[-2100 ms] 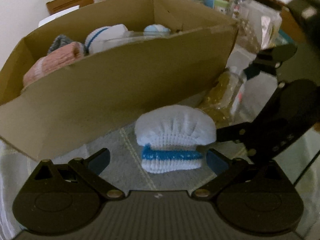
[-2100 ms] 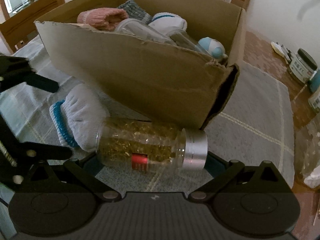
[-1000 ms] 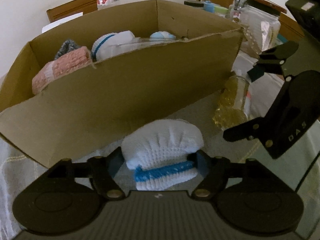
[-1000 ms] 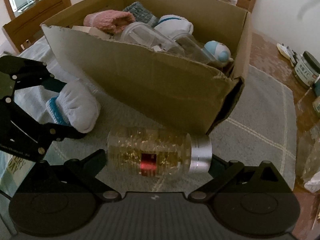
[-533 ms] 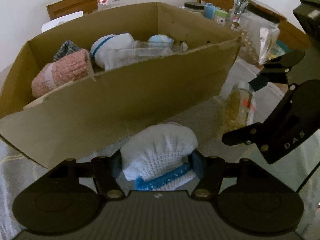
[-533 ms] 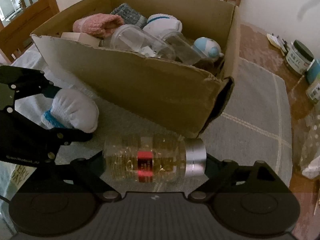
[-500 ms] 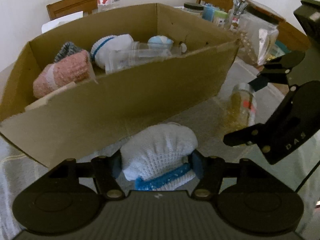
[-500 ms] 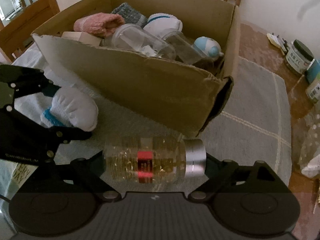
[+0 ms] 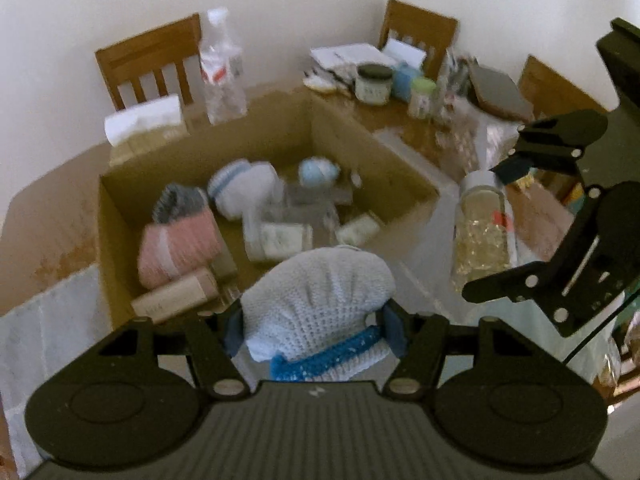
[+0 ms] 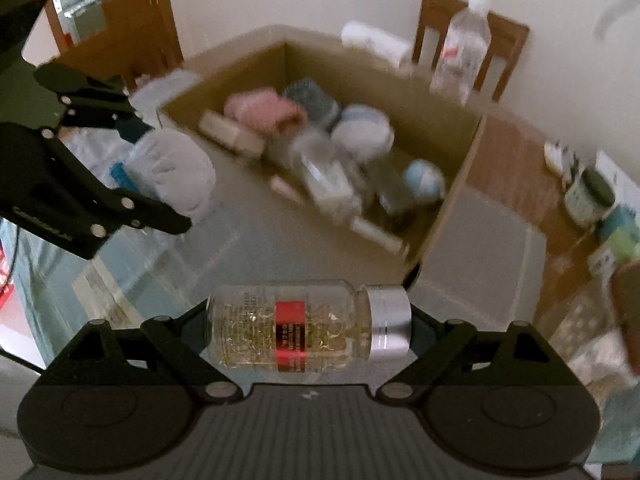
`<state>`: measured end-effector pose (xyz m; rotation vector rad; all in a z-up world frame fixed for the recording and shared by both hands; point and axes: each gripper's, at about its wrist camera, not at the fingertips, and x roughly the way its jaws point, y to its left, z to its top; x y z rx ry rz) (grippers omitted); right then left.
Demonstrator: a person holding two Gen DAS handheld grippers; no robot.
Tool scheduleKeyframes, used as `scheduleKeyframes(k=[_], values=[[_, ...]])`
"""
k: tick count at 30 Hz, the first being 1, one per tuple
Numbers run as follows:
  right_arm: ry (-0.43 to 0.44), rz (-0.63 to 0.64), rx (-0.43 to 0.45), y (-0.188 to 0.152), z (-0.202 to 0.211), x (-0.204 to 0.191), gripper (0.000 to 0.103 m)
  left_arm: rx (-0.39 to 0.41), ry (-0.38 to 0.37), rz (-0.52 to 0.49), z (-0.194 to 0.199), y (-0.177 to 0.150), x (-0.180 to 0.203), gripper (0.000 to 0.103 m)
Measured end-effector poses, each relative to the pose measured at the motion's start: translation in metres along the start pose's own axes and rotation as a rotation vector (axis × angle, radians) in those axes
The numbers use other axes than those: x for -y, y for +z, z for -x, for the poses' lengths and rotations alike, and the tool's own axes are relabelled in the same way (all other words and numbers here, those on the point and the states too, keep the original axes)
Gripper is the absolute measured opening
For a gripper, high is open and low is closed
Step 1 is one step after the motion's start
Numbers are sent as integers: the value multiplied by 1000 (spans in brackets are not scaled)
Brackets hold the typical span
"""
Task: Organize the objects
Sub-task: 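Drop the white sock into the box with the left gripper while the right drops the spice jar in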
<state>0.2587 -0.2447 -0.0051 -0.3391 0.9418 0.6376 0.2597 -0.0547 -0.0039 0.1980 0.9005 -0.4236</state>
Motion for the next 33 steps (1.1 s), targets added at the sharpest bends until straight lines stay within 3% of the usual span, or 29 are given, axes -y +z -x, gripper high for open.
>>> scheduleKeyframes(k=[5,12,14,21,22,23,24,33], values=[[-2,8,72,29,15,6,96,32,44,17,-1,26,-16,66],[-27,14,116,61,4,19,97,45,103,49,-19,58,-44,66],[-34,19,127,66,-1,21,103,40,119,56,-27,63,-51,66],[-40,3,107,65,-13,21,103,60,150,82,-45,81,-67,68],[-39,0,102,64,-15,21,103,65,154,91,-47,83,-68,75],[-42,-4,97,62,-16,20,103,67,158,108,-49,86,-70,92],[-45,-10,93,61,-16,20,103,69,163,126,-50,87,-72,100],[-33,-144,59,57,-19,28,103,105,163,205,-40,76,-74,102]])
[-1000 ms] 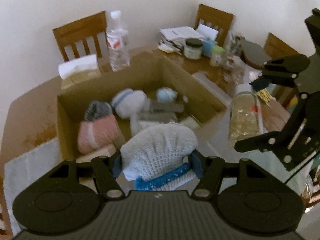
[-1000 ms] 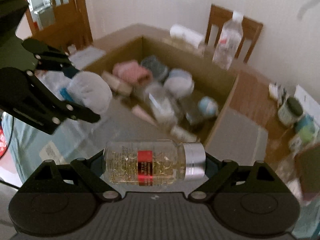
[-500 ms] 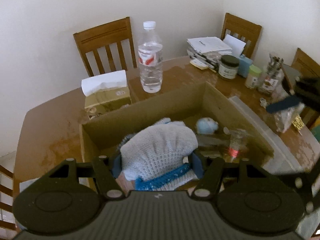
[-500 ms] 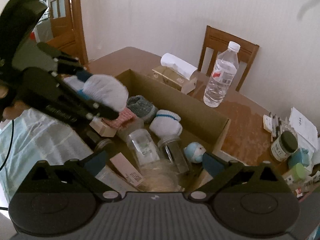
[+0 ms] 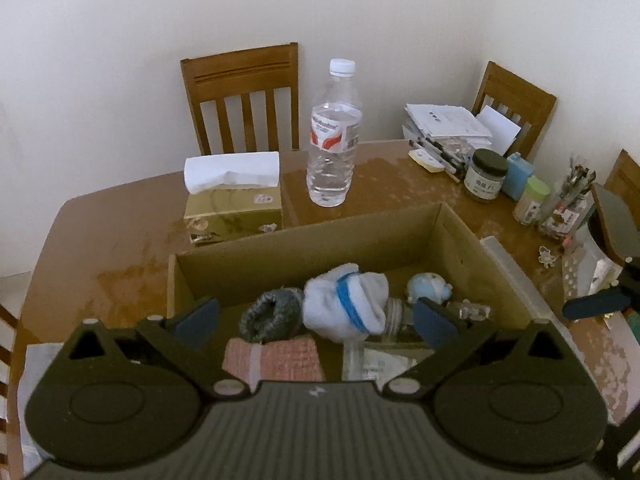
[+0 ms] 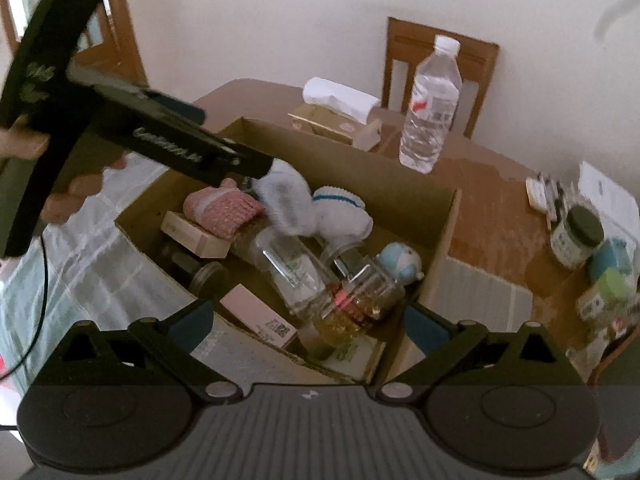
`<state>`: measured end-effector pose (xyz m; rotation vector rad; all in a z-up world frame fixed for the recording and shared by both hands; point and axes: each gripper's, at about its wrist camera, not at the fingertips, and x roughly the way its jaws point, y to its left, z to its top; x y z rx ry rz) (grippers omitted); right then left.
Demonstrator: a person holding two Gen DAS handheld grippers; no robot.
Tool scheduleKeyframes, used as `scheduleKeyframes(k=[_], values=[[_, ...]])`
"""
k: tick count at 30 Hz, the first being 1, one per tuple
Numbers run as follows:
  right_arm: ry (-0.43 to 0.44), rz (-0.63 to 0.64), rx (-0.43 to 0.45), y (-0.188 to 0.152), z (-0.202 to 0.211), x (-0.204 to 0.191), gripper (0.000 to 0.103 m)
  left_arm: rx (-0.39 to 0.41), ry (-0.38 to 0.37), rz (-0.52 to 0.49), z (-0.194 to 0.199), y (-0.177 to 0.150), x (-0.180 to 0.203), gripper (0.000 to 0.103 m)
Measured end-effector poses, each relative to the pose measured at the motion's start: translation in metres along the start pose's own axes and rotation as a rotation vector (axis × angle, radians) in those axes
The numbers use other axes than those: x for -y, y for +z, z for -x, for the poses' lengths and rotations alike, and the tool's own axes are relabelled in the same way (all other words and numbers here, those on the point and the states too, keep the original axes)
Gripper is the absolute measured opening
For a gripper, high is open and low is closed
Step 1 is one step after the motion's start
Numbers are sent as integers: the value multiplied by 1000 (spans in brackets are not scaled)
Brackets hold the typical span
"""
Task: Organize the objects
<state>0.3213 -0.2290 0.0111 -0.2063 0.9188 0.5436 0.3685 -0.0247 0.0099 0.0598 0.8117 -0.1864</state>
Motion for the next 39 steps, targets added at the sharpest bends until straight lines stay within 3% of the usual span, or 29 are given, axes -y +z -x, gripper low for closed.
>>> scheduleKeyframes(k=[6,12,17,22,39], values=[[-60,-81,-46,3,0,2,103,-7,53,31,24,-16,0,102],[-139,-175,-85,-1,1,-2,103,-75,118,86,43,-44,4,102],[-165,-283,-112,-11,1,-10,103,-179,147,195,48,-68,2,102],[-150,-366,-138,-23,5,-22,103,-218,144,266,60,-85,0,102],[-195,-363,-117,-22,26,-43,103,-200,219,206,90,-83,15,102]])
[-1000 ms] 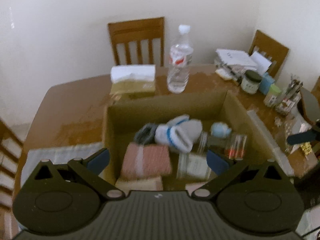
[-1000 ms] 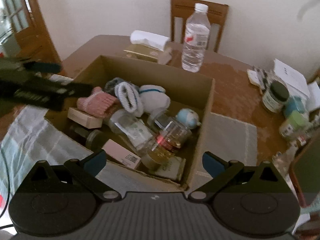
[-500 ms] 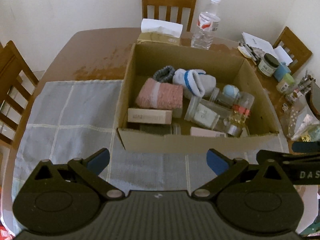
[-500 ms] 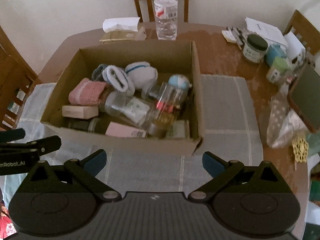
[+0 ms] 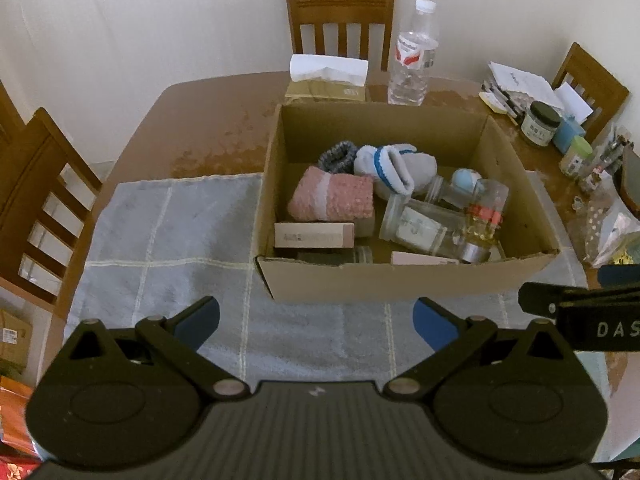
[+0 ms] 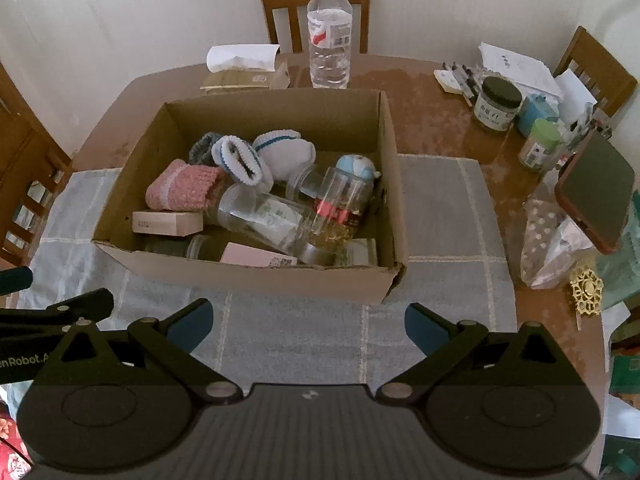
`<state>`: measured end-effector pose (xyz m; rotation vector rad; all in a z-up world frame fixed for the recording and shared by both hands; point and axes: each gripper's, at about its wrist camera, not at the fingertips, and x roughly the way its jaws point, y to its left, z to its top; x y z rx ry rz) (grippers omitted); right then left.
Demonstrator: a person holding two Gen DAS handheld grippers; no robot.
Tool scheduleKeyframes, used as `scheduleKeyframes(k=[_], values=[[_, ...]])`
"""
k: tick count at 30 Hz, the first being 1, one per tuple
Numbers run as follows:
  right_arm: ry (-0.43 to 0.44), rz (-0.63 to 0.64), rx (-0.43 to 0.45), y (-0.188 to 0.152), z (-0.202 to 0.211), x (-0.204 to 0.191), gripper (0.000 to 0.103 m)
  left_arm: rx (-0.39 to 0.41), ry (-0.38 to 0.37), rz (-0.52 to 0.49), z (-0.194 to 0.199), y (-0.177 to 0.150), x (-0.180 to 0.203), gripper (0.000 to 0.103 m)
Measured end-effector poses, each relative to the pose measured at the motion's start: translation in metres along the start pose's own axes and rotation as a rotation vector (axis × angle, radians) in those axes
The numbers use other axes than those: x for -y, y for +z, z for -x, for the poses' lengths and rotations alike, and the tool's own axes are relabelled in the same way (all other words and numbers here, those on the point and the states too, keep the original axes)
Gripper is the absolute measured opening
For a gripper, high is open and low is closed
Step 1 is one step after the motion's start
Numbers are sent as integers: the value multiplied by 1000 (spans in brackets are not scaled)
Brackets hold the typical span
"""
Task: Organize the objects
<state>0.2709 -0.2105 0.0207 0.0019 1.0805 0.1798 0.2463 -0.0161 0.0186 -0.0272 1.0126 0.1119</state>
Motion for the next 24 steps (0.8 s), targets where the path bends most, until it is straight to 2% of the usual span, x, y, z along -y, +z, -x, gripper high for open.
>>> scheduleKeyframes(k=[12,24], values=[[-12,13,0,-2,2,-2,103,3,32,-9,3,2,3,102],[-15,19,0,-1,1,-3,103,-1,33,-10,2,2,4,102]])
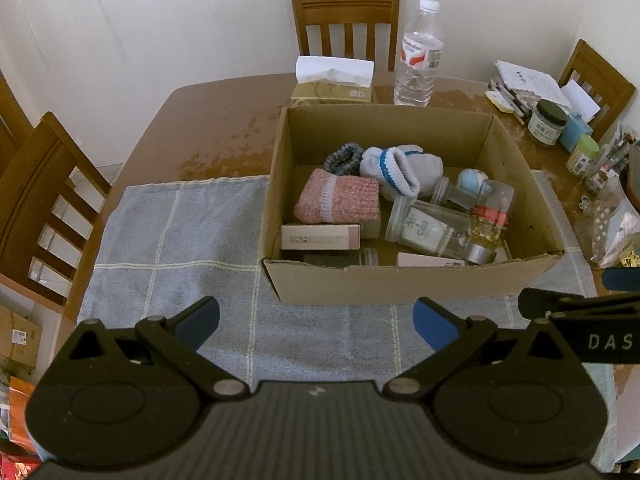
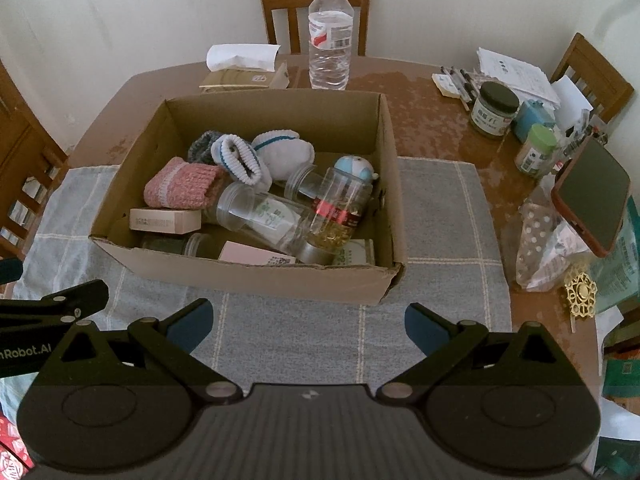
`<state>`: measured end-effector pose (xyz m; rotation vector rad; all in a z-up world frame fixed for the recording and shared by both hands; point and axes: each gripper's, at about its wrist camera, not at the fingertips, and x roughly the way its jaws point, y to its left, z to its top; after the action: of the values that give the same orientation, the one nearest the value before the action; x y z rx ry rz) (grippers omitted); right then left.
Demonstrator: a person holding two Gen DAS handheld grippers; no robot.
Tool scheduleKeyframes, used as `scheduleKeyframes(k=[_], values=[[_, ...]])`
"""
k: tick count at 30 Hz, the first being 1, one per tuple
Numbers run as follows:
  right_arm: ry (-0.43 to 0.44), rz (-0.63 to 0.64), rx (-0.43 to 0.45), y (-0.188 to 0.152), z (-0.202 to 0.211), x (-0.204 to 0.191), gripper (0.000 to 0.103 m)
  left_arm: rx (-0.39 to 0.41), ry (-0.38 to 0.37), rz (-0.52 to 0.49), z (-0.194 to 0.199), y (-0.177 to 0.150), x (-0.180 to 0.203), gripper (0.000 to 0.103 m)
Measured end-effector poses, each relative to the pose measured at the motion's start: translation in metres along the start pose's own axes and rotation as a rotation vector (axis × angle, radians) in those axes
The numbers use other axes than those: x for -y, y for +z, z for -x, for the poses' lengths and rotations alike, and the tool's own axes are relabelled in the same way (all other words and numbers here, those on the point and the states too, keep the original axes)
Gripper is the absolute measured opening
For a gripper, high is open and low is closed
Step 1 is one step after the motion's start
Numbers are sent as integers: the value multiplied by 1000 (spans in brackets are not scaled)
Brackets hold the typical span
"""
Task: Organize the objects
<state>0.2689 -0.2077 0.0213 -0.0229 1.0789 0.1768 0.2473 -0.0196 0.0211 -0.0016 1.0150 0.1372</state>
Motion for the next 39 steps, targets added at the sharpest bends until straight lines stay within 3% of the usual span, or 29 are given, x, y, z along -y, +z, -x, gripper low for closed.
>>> scheduleKeyframes(k=[39], values=[[0,-6,-5,2,-1,-1,103,-15,-1,-4,-1,0,0,102]])
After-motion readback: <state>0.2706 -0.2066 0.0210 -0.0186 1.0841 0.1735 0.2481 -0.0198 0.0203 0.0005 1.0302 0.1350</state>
